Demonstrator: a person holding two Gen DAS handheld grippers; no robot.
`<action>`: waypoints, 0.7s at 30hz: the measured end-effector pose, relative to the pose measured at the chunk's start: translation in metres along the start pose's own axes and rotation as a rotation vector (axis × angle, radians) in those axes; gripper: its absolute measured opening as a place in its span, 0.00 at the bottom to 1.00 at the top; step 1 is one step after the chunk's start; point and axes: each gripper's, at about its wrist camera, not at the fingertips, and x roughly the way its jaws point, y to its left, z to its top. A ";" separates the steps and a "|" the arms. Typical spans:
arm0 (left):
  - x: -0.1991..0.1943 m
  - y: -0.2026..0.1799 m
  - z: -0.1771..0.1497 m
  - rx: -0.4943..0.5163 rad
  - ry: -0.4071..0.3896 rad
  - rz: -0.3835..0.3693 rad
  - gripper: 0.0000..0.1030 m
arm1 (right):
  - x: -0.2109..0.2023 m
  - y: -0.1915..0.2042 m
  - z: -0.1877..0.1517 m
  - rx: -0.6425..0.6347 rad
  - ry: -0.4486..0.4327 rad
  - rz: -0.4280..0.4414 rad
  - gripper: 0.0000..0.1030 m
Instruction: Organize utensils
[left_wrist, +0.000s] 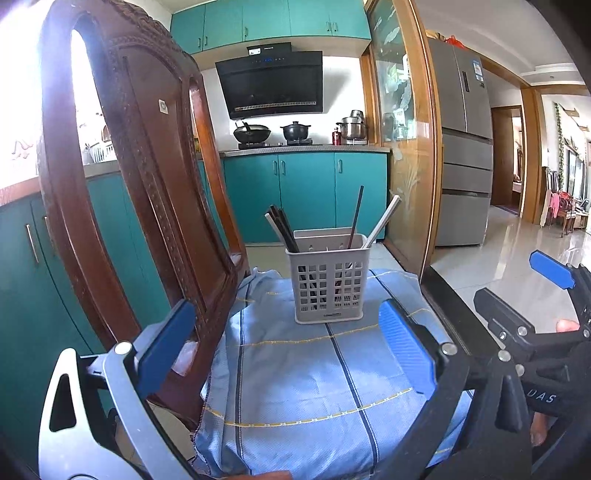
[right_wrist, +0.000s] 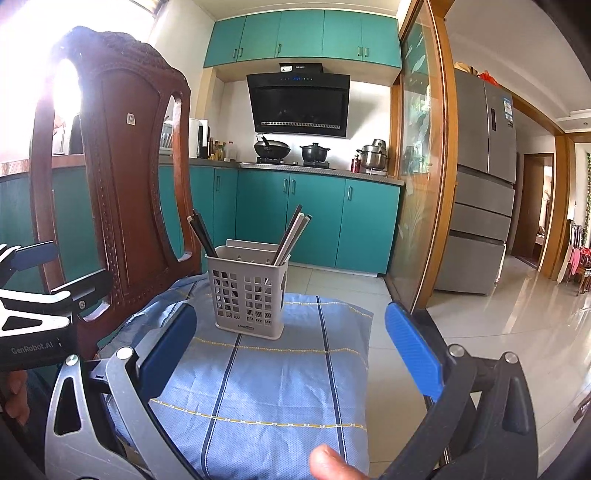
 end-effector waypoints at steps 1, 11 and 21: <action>0.001 0.000 0.000 0.000 0.001 -0.002 0.96 | 0.000 0.000 0.000 0.000 0.001 0.000 0.97; 0.004 -0.001 -0.002 0.000 0.012 -0.011 0.96 | 0.003 -0.003 -0.001 0.003 0.005 0.003 0.97; 0.015 -0.001 -0.007 -0.010 0.052 -0.019 0.96 | 0.023 -0.004 -0.009 0.006 0.064 -0.016 0.97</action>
